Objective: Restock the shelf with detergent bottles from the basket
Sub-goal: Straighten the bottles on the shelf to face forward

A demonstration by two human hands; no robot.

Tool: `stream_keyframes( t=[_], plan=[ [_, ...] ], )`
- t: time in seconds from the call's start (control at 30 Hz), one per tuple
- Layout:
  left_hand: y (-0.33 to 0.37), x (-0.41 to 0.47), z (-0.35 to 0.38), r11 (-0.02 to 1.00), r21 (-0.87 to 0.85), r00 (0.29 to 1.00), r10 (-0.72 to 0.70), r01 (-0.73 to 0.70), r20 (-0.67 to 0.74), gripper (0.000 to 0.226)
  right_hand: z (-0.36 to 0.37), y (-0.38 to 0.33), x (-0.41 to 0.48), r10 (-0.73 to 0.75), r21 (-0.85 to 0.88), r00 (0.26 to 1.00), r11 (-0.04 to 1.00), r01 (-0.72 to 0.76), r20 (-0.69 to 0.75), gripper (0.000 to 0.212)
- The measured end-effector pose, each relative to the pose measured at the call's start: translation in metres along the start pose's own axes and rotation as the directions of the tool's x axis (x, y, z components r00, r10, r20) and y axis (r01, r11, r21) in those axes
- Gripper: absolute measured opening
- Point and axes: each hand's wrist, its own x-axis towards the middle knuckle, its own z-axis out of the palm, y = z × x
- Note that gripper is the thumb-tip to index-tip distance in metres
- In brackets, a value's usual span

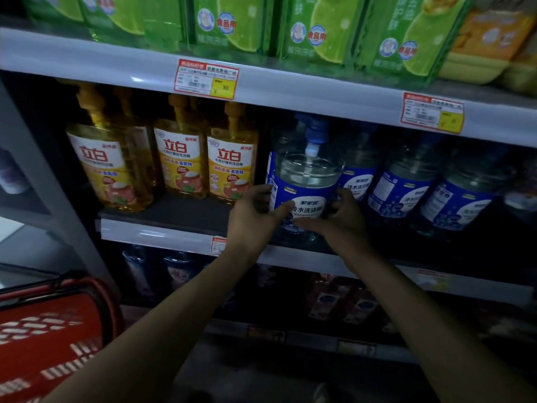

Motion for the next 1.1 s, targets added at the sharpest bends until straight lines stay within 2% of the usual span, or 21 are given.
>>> stream_keyframes(
  t=[0.2,0.47,0.73,1.1],
  plan=[
    [-0.006,0.002,-0.006,0.999,-0.047,1.000,0.001,-0.001,-0.005,0.051,0.007,0.008,0.000,-0.062,-0.105,0.998,0.993,0.060,-0.018,0.084],
    [-0.007,0.002,-0.007,0.999,0.004,0.999,0.041,-0.041,-0.026,0.047,0.007,0.010,-0.003,-0.048,-0.120,0.998,0.992,0.044,-0.032,0.072],
    [-0.004,-0.010,-0.001,0.999,0.036,1.000,0.014,-0.013,-0.016,0.053,0.017,0.015,-0.006,0.005,-0.104,0.999,0.995,-0.010,-0.044,0.089],
    [-0.007,-0.006,-0.004,0.996,0.084,0.999,0.029,-0.026,-0.027,0.060,0.025,0.012,-0.008,0.021,-0.138,0.994,0.990,-0.035,-0.103,0.089]
  ],
)
